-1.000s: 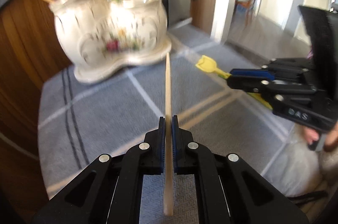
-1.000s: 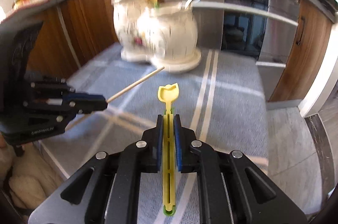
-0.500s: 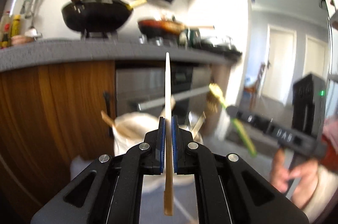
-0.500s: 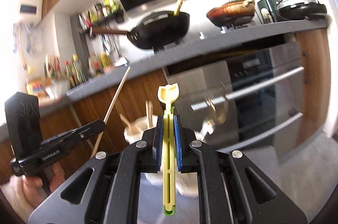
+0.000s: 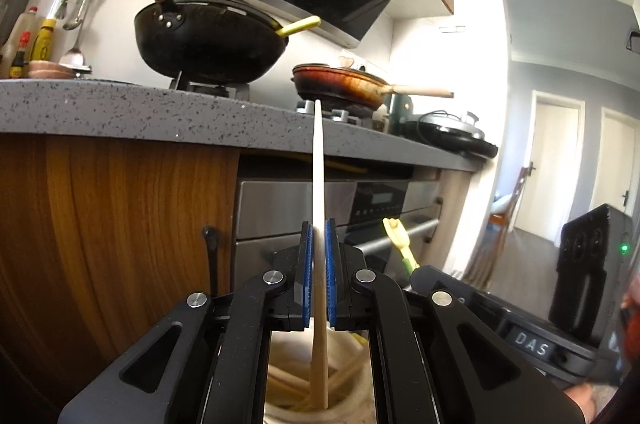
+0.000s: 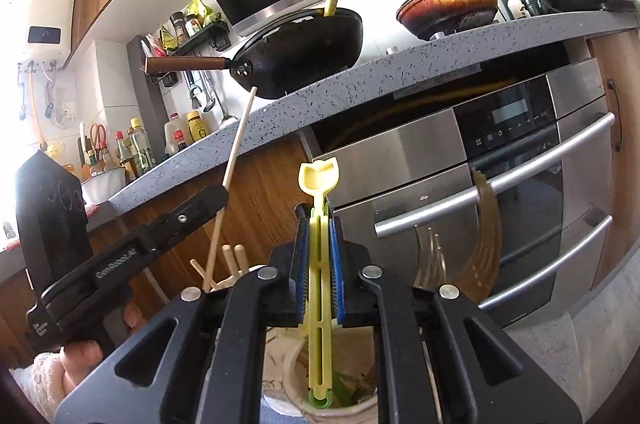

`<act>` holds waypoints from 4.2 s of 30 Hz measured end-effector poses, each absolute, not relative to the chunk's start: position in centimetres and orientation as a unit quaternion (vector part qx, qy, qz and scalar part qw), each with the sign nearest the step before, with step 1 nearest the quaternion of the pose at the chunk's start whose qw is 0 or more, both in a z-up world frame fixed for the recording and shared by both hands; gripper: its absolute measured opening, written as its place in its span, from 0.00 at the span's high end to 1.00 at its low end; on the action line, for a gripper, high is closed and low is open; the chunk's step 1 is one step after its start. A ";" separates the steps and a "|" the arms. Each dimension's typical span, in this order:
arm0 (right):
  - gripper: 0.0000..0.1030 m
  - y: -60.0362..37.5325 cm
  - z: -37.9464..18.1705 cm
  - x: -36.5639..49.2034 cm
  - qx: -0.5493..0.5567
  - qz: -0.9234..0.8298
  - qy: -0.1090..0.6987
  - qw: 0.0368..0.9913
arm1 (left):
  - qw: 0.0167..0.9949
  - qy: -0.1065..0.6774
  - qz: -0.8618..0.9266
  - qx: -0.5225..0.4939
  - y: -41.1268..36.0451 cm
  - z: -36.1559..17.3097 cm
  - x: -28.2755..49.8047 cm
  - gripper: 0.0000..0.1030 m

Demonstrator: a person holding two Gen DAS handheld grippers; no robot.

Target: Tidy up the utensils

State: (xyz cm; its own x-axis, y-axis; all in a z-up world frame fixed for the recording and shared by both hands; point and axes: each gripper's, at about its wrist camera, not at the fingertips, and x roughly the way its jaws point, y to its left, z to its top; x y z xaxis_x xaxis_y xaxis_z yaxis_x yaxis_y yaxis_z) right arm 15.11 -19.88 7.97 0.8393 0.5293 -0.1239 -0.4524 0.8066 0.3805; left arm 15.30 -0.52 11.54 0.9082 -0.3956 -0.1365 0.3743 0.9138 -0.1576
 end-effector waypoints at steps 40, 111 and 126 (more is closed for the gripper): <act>0.90 -17.5 4.4 11.2 0.054 0.192 0.149 0.968 | 0.980 0.103 -0.171 -0.019 0.3 8.8 8.8 0.92; 0.05 -20.6 2.9 -1.1 -0.017 0.119 0.078 0.990 | 0.988 0.095 -0.119 0.037 1.6 2.9 -1.2 0.05; 0.05 -20.8 2.9 -1.3 -0.016 0.113 0.073 0.991 | 0.989 0.099 -0.109 0.034 1.8 2.8 -1.1 0.05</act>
State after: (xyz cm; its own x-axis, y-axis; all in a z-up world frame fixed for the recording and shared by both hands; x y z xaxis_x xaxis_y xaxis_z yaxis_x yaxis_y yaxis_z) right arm -1.32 -20.76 2.89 0.9638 0.2219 -0.1480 -0.2265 0.9739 -0.0152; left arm -1.09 1.77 2.79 0.9568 -0.2084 -0.2025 0.2219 0.9740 0.0458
